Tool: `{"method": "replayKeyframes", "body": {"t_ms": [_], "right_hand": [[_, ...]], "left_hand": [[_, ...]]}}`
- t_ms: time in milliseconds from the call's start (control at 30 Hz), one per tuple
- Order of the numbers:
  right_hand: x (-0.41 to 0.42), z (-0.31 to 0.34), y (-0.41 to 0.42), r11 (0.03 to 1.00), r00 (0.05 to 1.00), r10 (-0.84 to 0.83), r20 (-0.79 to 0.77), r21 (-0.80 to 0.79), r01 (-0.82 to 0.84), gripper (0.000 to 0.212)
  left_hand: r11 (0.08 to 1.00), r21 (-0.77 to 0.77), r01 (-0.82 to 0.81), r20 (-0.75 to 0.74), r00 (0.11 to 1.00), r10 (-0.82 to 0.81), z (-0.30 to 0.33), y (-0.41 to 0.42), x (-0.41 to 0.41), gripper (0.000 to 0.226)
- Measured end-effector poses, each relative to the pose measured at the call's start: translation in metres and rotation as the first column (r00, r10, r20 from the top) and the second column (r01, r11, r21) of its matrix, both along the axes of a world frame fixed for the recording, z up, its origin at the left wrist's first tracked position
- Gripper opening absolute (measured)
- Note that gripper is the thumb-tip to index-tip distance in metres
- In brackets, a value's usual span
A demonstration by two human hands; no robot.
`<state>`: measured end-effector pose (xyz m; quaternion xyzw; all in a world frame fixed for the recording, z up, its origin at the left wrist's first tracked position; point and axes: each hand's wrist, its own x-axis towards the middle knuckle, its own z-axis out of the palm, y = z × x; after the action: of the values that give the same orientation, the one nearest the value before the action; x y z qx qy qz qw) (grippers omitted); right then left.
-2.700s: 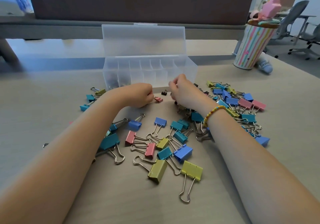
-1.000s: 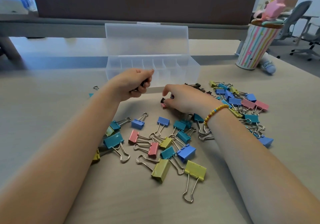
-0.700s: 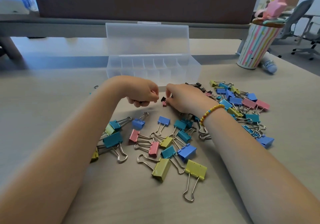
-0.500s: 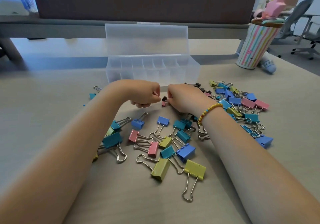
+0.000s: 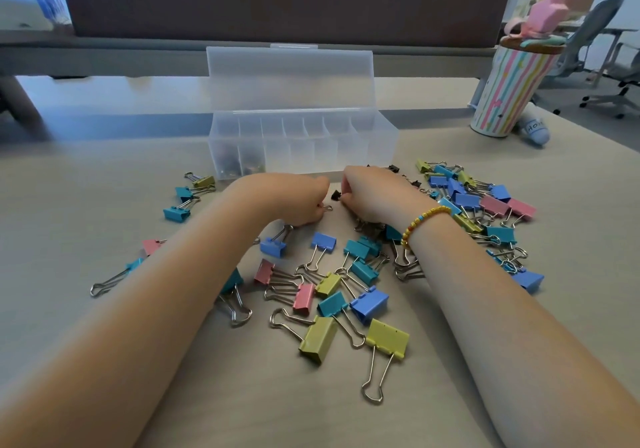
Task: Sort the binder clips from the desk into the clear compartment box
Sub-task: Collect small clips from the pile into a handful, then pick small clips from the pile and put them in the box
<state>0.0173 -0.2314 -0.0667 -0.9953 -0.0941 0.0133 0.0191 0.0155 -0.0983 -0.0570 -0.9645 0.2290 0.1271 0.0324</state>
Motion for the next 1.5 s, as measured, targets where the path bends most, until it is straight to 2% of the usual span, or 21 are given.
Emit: {"method": "replayKeyframes", "body": {"t_ms": [100,233,400,567,700,767,833,867,933,1000,1067,1133,1233,1367,1500], "right_hand": [[-0.001,0.001,0.002,1.000,1.000,0.001,0.014,-0.031,-0.001,0.014],[-0.008,0.004,0.005,0.997,1.000,0.003,0.017,-0.074,-0.002,0.025],[-0.018,0.007,0.014,0.976,0.997,0.046,0.068,-0.215,-0.030,0.028],[-0.017,0.008,0.016,0.984,0.999,0.037,0.016,-0.177,-0.034,0.025],[-0.011,0.004,0.014,0.999,1.000,0.019,0.015,-0.030,-0.018,0.021],[-0.008,0.004,0.012,0.988,1.000,-0.007,0.006,0.153,0.006,0.014],[-0.005,0.008,0.012,0.899,0.998,-0.032,-0.052,0.434,0.051,0.013],[-0.004,0.011,0.011,0.804,0.994,-0.032,-0.108,0.587,0.090,0.016],[-0.004,0.015,0.013,0.504,0.969,0.032,-0.244,0.841,0.196,0.022],[-0.005,0.020,0.016,0.167,0.930,0.150,-0.336,0.936,0.311,0.026],[-0.003,0.026,0.025,-0.031,0.912,0.202,-0.358,0.928,0.371,0.028],[0.004,0.034,0.036,-0.114,0.916,0.194,-0.352,0.919,0.377,0.028],[0.019,0.050,0.059,-0.146,0.933,0.147,-0.329,0.926,0.349,0.028],[0.048,0.061,0.097,-0.169,0.945,0.084,-0.317,0.930,0.327,0.028],[0.084,0.060,0.130,-0.148,0.951,0.014,-0.308,0.940,0.307,0.031]], "left_hand": [[1.000,-0.023,-0.017,0.016,1.000,0.017,0.001,0.003,0.001,0.017],[0.999,-0.007,-0.034,0.093,0.995,0.034,0.000,0.004,0.001,0.015],[0.999,0.022,-0.049,0.205,0.978,0.044,-0.006,0.001,0.010,0.018],[0.997,-0.055,-0.055,0.203,0.977,0.065,-0.010,0.007,0.016,0.025],[0.988,-0.119,-0.102,0.162,0.979,0.120,-0.010,0.009,0.018,0.031],[0.976,-0.179,-0.123,0.119,0.982,0.146,-0.007,0.010,0.016,0.028],[0.933,-0.320,-0.164,-0.017,0.986,0.167,-0.001,0.013,0.014,0.027],[0.870,-0.442,-0.218,-0.153,0.974,0.166,0.001,0.016,0.012,0.027],[0.627,-0.667,-0.402,-0.443,0.891,0.099,0.007,0.024,0.010,0.026],[0.322,-0.776,-0.542,-0.573,0.820,0.000,0.013,0.034,0.014,0.026],[0.026,-0.789,-0.614,-0.614,0.787,-0.063,0.019,0.045,0.019,0.028],[-0.192,-0.755,-0.627,-0.624,0.777,-0.085,0.027,0.057,0.024,0.030],[-0.384,-0.699,-0.604,-0.622,0.778,-0.091,0.038,0.076,0.030,0.030],[-0.537,-0.627,-0.565,-0.607,0.786,-0.118,0.045,0.098,0.044,0.029],[-0.588,-0.609,-0.532,-0.624,0.779,-0.058,0.046,0.111,0.066,0.036]]}}
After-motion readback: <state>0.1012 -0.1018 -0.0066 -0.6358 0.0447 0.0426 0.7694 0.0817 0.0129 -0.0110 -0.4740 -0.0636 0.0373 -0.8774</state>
